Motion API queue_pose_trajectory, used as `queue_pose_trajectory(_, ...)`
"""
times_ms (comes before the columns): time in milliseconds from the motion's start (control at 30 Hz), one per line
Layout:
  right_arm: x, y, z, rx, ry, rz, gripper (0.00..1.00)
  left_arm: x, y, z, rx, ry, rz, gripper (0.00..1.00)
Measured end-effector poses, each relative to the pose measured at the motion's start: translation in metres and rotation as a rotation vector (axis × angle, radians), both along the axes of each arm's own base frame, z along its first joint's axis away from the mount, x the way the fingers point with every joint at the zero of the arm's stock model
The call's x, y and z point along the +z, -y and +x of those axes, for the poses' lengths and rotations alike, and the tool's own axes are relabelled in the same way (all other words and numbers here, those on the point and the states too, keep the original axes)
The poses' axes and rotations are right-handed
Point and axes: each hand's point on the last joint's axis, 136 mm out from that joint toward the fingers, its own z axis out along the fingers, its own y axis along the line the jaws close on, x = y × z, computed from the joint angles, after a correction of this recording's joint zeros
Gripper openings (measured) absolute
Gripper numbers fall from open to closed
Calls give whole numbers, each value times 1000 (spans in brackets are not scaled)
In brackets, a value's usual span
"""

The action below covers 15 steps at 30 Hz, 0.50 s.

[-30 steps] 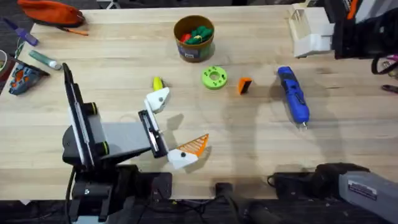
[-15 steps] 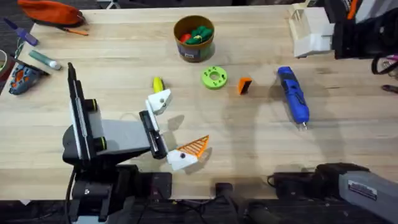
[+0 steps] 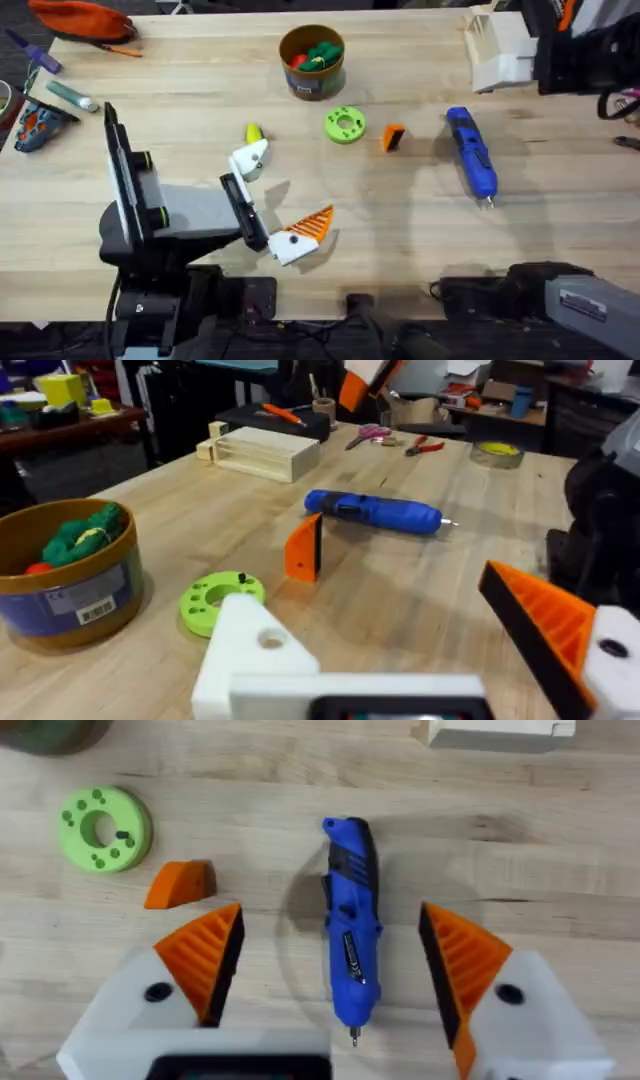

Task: Pick up the gripper from the table and insert it into the empty holder that is missing its gripper. Then pick up a screw, insert it into the mounting hole, and use the screwdriver to tighten it. Finally, clean up the table by picking up the vegetable and placing it into the bucket.

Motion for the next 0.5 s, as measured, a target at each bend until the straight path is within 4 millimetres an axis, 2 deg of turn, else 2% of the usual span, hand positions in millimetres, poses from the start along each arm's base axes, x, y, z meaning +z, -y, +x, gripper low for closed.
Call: queue_pose_trajectory(500,0,0,0,0,0,0,991,0,-1,1,8,-20,-11,986)
